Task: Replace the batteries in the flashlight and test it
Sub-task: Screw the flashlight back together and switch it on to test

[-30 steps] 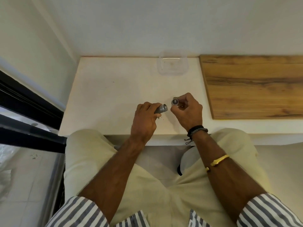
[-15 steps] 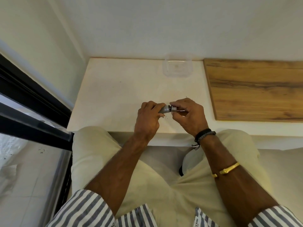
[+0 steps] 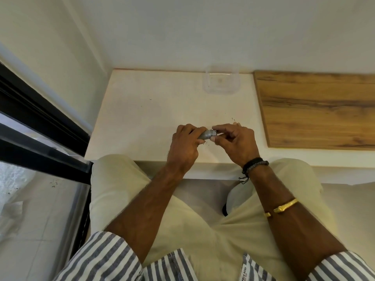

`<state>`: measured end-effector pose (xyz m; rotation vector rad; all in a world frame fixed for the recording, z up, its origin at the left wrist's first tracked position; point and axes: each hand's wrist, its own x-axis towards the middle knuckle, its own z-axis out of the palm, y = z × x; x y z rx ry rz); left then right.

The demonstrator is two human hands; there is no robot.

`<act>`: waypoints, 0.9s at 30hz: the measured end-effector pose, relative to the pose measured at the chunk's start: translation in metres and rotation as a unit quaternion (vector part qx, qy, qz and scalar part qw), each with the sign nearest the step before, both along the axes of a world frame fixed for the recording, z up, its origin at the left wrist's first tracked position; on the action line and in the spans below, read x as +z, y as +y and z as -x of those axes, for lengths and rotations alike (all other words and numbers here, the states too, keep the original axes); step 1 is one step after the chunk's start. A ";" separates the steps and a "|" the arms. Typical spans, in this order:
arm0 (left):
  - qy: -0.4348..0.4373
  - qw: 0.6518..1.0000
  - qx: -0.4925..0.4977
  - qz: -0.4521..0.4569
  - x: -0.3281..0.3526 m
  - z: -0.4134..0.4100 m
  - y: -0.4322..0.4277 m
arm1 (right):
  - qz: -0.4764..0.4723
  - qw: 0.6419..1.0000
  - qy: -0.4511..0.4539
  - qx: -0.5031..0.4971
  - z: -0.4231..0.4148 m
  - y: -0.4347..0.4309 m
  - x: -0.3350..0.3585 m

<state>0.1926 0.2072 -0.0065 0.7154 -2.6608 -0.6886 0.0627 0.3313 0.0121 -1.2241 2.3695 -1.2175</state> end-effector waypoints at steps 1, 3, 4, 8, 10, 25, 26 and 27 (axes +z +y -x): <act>0.000 1.000 0.000 0.001 0.000 0.000 0.000 | -0.005 1.000 -0.005 0.000 0.000 0.000 -0.001; -0.002 1.000 0.000 0.006 0.000 0.000 -0.001 | -0.005 1.000 0.000 0.010 0.000 0.000 -0.001; -0.004 1.000 -0.001 0.008 0.000 0.000 -0.001 | -0.002 1.000 0.007 0.017 0.000 0.000 -0.001; -0.005 1.000 -0.005 -0.002 0.000 0.000 -0.002 | 0.024 0.999 0.010 0.027 0.000 -0.001 -0.002; -0.001 1.000 -0.011 -0.002 0.000 -0.001 -0.002 | 0.017 1.000 -0.001 0.019 -0.001 -0.001 -0.003; 0.019 1.000 -0.012 -0.019 0.001 0.000 0.001 | -0.003 0.970 -0.244 -0.016 -0.004 -0.002 0.001; 0.020 1.000 -0.008 -0.018 0.001 0.000 0.000 | 0.006 0.966 -0.259 0.004 0.000 -0.001 0.001; 0.020 1.000 -0.005 -0.017 0.000 0.001 0.000 | 0.012 0.965 -0.262 0.023 0.003 -0.001 0.001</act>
